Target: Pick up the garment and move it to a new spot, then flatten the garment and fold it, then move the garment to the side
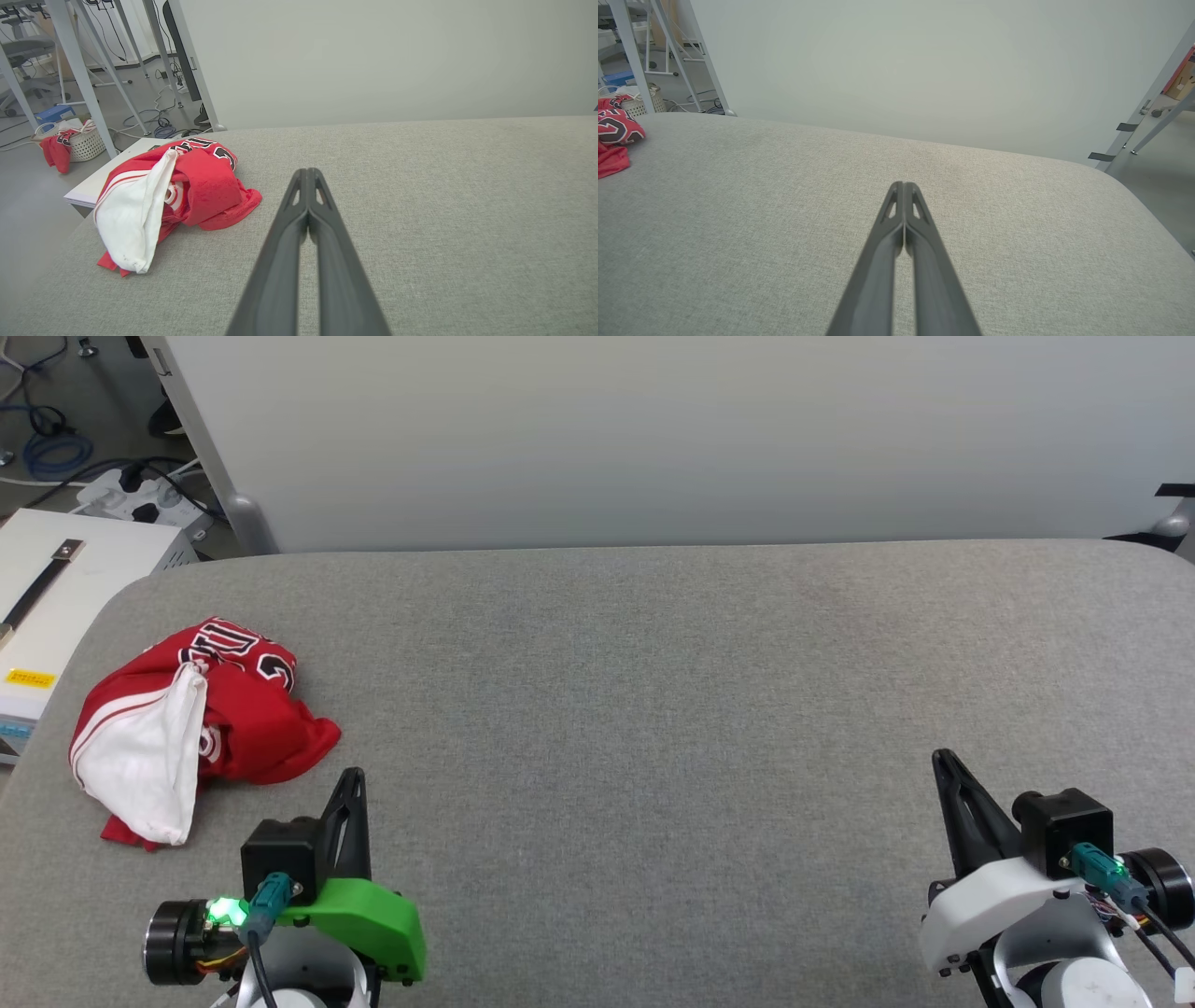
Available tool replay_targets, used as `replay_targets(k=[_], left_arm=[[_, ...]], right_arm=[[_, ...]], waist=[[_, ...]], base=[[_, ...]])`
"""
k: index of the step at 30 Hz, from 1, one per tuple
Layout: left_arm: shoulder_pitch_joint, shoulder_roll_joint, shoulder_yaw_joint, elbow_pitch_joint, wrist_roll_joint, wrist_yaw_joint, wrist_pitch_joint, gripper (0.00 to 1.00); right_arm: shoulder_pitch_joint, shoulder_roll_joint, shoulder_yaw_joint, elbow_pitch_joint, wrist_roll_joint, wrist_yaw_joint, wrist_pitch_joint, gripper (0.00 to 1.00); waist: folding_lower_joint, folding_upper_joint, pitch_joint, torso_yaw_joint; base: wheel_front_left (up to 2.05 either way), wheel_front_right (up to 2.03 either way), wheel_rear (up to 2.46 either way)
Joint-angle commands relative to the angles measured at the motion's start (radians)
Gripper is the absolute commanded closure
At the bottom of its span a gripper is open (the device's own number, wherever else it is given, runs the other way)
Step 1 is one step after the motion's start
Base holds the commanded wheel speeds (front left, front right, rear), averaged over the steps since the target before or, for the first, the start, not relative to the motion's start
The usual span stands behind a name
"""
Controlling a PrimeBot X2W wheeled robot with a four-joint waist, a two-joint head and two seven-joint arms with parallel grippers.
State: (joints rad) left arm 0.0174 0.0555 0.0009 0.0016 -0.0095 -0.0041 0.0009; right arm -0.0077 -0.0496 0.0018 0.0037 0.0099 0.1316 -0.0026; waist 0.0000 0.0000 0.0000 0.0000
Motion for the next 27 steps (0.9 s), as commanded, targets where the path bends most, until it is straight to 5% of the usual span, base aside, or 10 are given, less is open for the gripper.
replay_targets(k=[1, 17, 18, 27], left_arm=[[-0.017, -0.005, -0.001, -0.002, 0.009, 0.004, -0.001, 1.00], [-0.017, -0.005, -0.001, -0.002, 0.009, 0.004, -0.001, 1.00], [0.000, 0.000, 0.000, 0.000, -0.001, 0.000, 0.000, 0.00], [-0.001, 0.000, 0.001, 0.010, -0.016, -0.001, -0.012, 0.00]], right_arm=[[0.008, -0.001, -0.002, -0.004, -0.010, -0.001, 0.003, 1.00], [0.008, -0.001, -0.002, -0.004, -0.010, -0.001, 0.003, 1.00], [0.000, 0.000, 0.000, 0.000, 0.001, 0.000, 0.000, 0.00], [-0.002, 0.000, -0.007, 0.006, 0.014, 0.000, -0.012, 0.00]], waist=[[0.0000, 0.0000, 0.000, 0.000], [0.0000, 0.0000, 0.000, 0.000], [0.0000, 0.0000, 0.000, 0.000], [0.0000, 0.0000, 0.001, 0.000]], base=[[0.00, 0.00, 0.00], [0.00, 0.00, 0.00], [0.00, 0.00, 0.00], [0.00, 0.00, 0.00]])
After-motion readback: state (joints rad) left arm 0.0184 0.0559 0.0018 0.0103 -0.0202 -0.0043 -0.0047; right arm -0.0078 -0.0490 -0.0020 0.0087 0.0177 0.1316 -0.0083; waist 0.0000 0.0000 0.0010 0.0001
